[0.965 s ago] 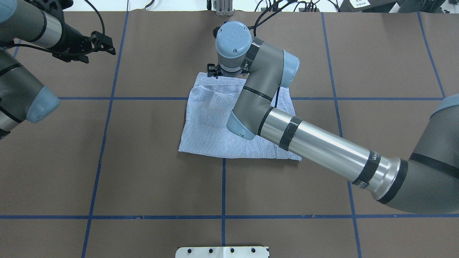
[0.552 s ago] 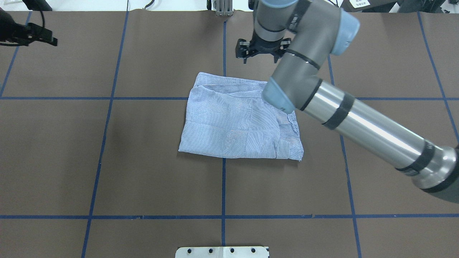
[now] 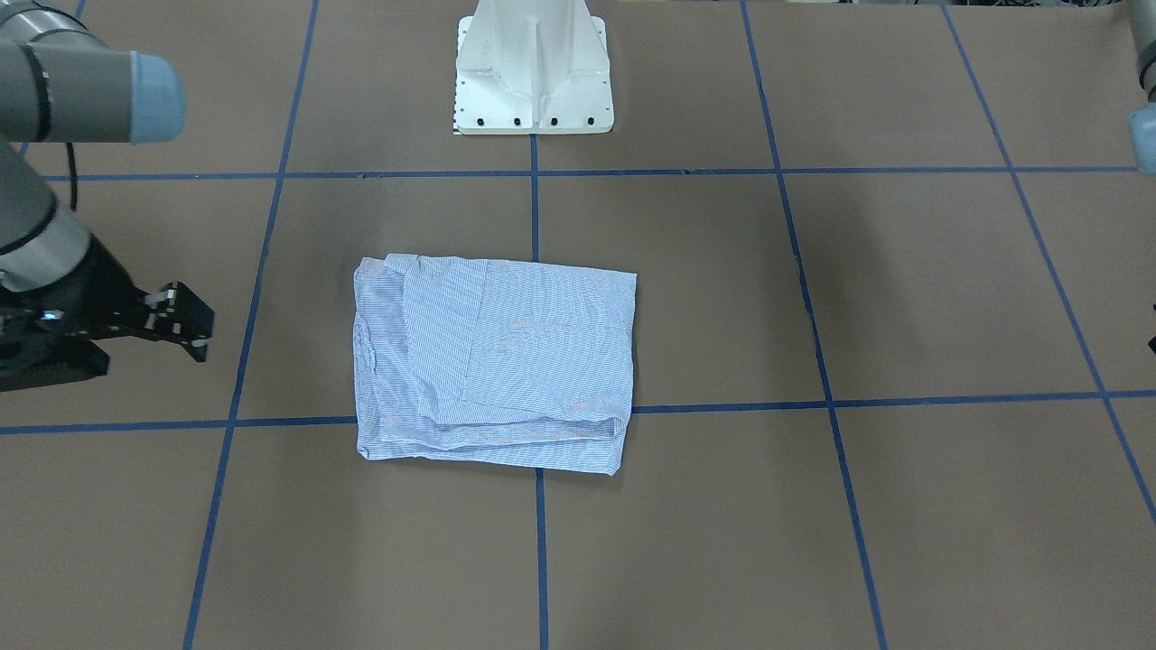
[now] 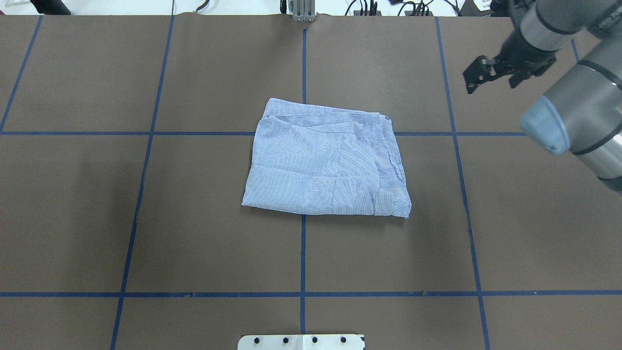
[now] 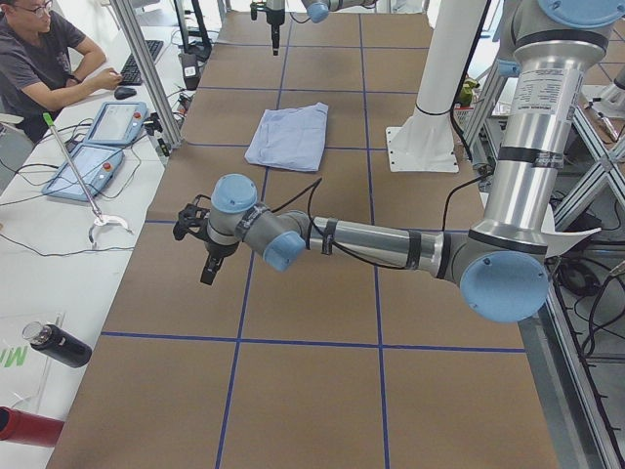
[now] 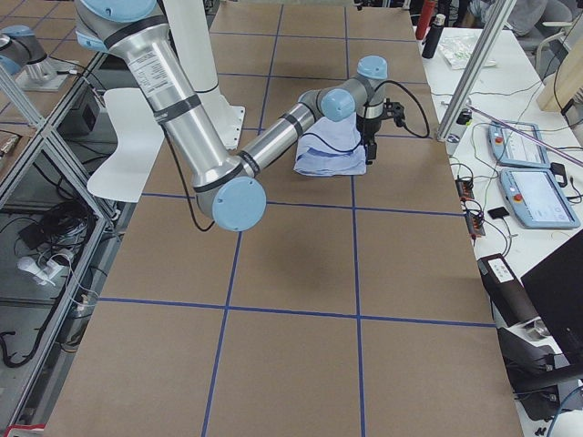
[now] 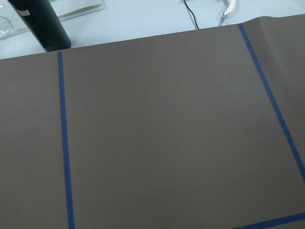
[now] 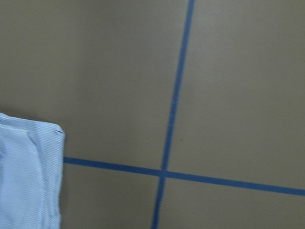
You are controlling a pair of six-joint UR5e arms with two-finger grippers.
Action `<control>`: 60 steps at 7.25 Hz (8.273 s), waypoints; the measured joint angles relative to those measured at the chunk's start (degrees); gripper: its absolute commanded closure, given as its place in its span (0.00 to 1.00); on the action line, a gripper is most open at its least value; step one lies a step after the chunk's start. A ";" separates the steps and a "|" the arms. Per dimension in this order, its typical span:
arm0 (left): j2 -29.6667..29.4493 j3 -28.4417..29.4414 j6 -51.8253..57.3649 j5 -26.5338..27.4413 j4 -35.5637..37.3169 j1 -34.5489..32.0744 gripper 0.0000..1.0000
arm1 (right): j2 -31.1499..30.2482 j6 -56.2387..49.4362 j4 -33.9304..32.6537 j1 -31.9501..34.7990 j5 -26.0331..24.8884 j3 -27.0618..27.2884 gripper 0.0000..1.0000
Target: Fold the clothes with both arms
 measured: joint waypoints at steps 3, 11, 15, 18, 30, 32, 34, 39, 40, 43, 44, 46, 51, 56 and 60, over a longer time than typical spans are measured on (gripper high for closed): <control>3.43 2.01 5.49 -0.18 -0.29 -4.12 0.00 | -12.72 -18.54 -0.09 11.14 7.25 1.62 0.00; 9.21 0.64 7.95 3.19 -7.07 -8.01 0.00 | -24.78 -26.07 0.67 20.85 10.46 0.00 0.00; 8.19 -9.08 20.52 5.05 20.03 -5.98 0.00 | -25.55 -25.45 0.57 21.30 5.42 -1.84 0.00; 8.72 -12.91 27.18 8.05 37.87 -4.56 0.00 | -25.43 -25.19 0.24 21.55 6.98 -1.92 0.00; 9.06 -8.84 28.11 -4.99 34.59 -4.96 0.00 | -31.07 -25.73 0.60 27.78 13.45 -3.20 0.00; 9.01 -8.80 28.15 -4.99 34.48 -5.08 0.00 | -30.60 -25.91 0.70 29.14 12.86 -3.39 0.00; 8.94 -8.83 28.16 -4.95 34.41 -5.21 0.00 | -29.39 -25.83 0.91 29.51 10.81 -3.09 0.00; 8.47 -8.99 28.23 -4.59 34.24 -6.84 0.00 | -27.67 -25.61 1.15 29.62 9.73 -3.83 0.00; 8.30 -9.03 28.24 -3.83 34.23 -7.12 0.00 | -27.84 -25.75 1.14 29.62 9.73 -3.88 0.00; 8.08 -9.13 28.24 -2.85 34.15 -7.31 0.00 | -28.45 -25.95 1.14 29.62 9.80 -4.84 0.00; 8.05 -9.16 28.24 -2.81 34.14 -7.34 0.00 | -28.45 -25.96 1.14 29.62 9.79 -5.01 0.00; 8.40 -9.01 28.34 -2.79 34.14 -7.44 0.00 | -28.45 -25.96 1.14 29.62 9.79 -5.08 0.00; 9.31 -8.50 28.50 -2.79 34.14 -7.80 0.00 | -28.45 -25.96 1.14 29.62 9.97 -5.87 0.00; 9.35 -8.51 28.40 -2.79 34.14 -7.81 0.00 | -28.36 -25.87 1.14 29.62 9.97 -6.48 0.00; 9.35 -8.50 28.25 -2.81 34.14 -7.81 0.00 | -28.36 -25.69 1.14 29.63 9.99 -6.64 0.00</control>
